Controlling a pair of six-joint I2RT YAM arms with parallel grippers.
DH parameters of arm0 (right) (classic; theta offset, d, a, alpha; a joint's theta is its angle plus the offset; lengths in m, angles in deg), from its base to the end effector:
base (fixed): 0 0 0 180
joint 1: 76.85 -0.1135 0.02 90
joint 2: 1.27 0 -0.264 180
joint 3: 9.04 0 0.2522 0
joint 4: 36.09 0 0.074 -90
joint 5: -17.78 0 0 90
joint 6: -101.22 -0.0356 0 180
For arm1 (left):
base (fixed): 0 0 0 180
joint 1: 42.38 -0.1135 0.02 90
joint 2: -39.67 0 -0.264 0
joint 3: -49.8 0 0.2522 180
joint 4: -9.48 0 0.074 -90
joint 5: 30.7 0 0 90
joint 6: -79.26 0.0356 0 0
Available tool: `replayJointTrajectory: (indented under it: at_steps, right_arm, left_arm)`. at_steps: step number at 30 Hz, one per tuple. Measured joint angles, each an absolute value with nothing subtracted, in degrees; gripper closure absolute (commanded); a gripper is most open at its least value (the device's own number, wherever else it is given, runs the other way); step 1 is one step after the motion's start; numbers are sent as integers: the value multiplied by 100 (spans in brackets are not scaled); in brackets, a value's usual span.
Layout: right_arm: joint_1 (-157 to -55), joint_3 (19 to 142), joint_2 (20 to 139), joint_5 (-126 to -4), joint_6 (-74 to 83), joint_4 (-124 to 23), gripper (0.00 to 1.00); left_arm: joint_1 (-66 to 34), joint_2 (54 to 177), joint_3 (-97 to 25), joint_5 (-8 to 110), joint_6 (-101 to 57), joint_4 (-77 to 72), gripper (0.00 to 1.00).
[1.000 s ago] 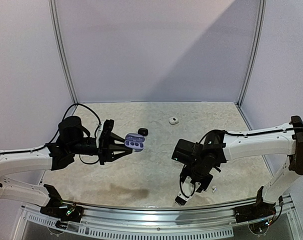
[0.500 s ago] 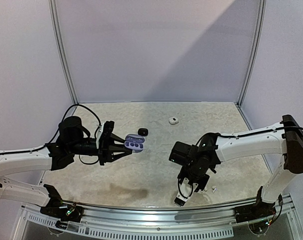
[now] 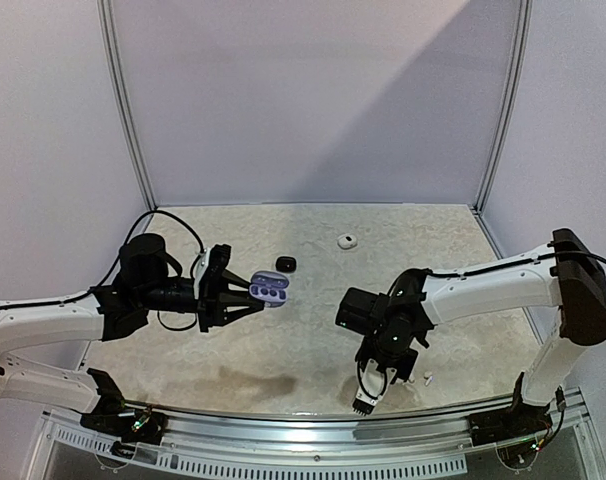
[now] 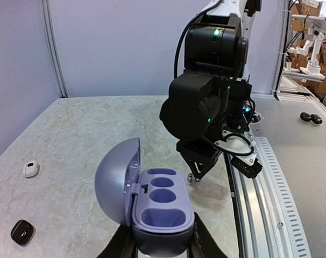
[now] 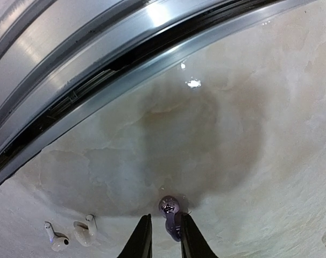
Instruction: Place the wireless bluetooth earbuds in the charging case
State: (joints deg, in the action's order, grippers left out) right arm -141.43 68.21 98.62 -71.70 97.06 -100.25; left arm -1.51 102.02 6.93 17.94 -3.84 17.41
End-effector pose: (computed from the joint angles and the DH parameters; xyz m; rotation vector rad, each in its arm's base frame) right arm 0.1303 0.2749 0.1671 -2.9829 0.7872 -0.0021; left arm 0.1615 -0.1709 0.2431 1.2110 1.3925 -1.0572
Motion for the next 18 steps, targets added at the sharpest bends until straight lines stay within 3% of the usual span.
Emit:
replayJointTrajectory:
  at_steps: [13, 18]
  right_arm:
    - [-13979, 6924, 9930, -7194, 9894, -10033, 88]
    - [-13979, 6924, 9943, -7188, 9910, -10038, 95]
  left_arm:
    - [-151, 10204, 667, 1796, -360, 1737, 100]
    - [-151, 10204, 661, 1798, -340, 1734, 100]
